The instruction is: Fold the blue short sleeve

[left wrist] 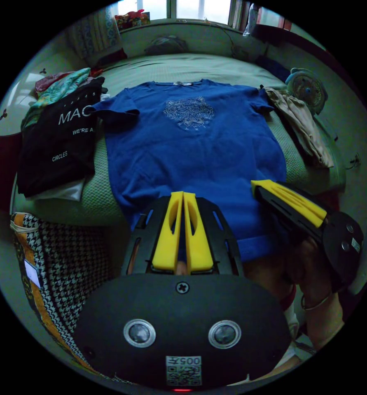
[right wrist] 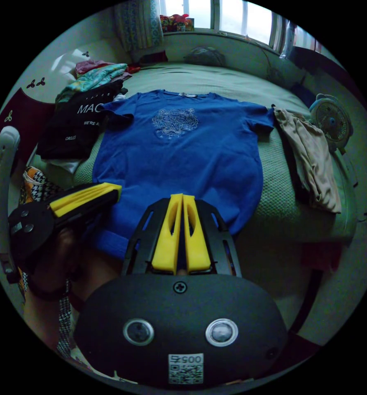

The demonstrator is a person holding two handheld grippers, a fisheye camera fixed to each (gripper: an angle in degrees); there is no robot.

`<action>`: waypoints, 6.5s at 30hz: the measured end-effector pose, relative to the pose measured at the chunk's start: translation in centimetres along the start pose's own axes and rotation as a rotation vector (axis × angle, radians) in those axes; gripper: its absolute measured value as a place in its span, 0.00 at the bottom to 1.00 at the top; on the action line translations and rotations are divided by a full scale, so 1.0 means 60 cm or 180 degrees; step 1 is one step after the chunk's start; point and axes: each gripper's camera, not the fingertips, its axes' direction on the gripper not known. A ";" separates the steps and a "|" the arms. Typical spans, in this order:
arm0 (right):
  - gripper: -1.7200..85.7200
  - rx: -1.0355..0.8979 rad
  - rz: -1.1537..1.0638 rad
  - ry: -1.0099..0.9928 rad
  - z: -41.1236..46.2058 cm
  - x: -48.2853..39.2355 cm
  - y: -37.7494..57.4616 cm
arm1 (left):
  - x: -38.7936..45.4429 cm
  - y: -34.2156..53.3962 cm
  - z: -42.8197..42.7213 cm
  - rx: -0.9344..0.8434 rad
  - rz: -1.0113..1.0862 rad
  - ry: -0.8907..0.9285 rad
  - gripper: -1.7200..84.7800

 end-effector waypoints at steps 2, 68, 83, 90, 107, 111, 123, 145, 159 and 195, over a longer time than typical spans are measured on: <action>0.01 0.0002 0.0001 -0.0005 -0.001 -0.001 0.003 | 0.005 0.003 -0.002 0.0001 0.0004 -0.0007 0.01; 0.01 0.0015 -0.0040 0.0032 -0.023 0.029 0.016 | -0.012 -0.007 0.003 -0.0001 0.0013 -0.0036 0.01; 0.01 -0.0049 0.0002 -0.0050 -0.024 0.040 -0.017 | -0.080 -0.039 0.029 -0.0010 0.0035 -0.0009 0.01; 0.01 -0.0021 -0.0044 -0.0213 -0.026 0.046 -0.034 | -0.134 -0.061 0.048 -0.0036 -0.0027 0.0103 0.01; 0.01 -0.0049 0.0041 -0.0324 -0.019 0.015 -0.110 | -0.280 -0.117 0.102 -0.0054 -0.0120 0.0303 0.01; 0.01 -0.0095 -0.0052 -0.0415 -0.030 -0.002 -0.134 | -0.328 -0.130 0.105 -0.0045 0.0008 0.0746 0.02; 0.05 0.0331 -0.1019 -0.0418 -0.053 -0.156 -0.407 | -0.570 -0.271 0.082 0.0827 -0.0656 0.0382 0.04; 0.12 -0.0077 -0.2603 -0.0504 0.169 -0.456 -0.688 | -0.813 -0.429 0.330 0.0206 -0.1192 0.0185 0.02; 0.12 -0.0051 -0.2758 -0.0250 0.201 -0.513 -0.741 | -0.851 -0.476 0.388 0.0191 -0.1170 0.0119 0.02; 0.00 0.0303 -0.1290 -0.1034 0.162 -0.246 -0.860 | -0.814 -0.543 0.404 0.0304 -0.1000 0.0160 0.02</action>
